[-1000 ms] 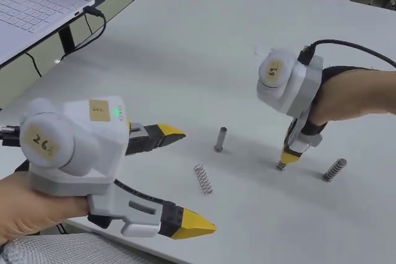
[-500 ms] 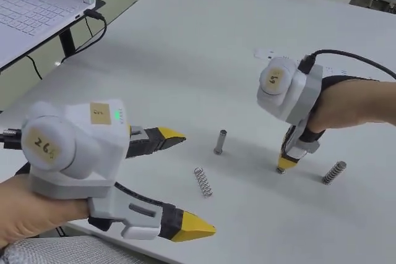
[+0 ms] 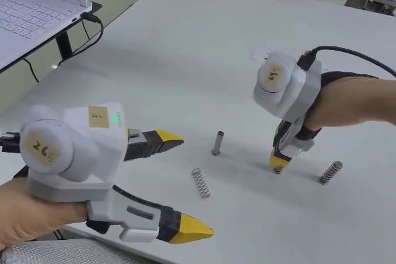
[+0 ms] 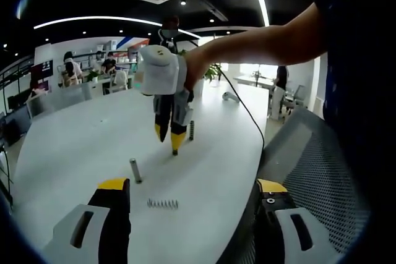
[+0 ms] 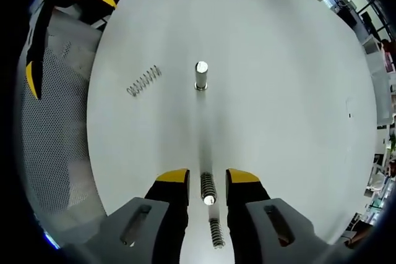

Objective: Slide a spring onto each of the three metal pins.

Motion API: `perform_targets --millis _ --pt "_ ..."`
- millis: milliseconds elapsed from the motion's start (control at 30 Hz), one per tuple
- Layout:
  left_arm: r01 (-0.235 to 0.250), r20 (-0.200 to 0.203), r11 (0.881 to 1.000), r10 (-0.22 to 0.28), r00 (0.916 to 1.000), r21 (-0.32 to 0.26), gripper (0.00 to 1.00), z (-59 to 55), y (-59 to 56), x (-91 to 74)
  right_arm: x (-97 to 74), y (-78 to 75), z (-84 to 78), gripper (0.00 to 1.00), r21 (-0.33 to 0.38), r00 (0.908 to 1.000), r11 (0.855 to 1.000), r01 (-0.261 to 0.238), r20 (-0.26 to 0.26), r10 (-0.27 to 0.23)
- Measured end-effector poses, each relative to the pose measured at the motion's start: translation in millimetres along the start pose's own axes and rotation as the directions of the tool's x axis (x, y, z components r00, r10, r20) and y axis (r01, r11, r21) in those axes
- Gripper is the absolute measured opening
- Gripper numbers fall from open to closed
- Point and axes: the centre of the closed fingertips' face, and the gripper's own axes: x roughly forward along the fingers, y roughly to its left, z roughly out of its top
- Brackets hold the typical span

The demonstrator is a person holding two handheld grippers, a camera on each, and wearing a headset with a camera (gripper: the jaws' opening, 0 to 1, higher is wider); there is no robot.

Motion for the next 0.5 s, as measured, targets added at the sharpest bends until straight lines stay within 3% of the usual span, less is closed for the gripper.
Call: perform_targets --millis 300,500 --pt "-0.001 0.002 1.000 0.001 1.0000 0.003 0.79 -0.7 1.8 -0.9 -5.1 12.4 22.7 0.22 -0.041 0.9988 0.999 0.008 0.048 -0.006" --pt "-0.004 0.006 1.000 0.004 1.0000 0.006 0.79 -0.1 2.8 -2.1 -7.2 33.8 43.7 0.21 -0.012 0.9918 0.999 -0.048 0.118 0.050"
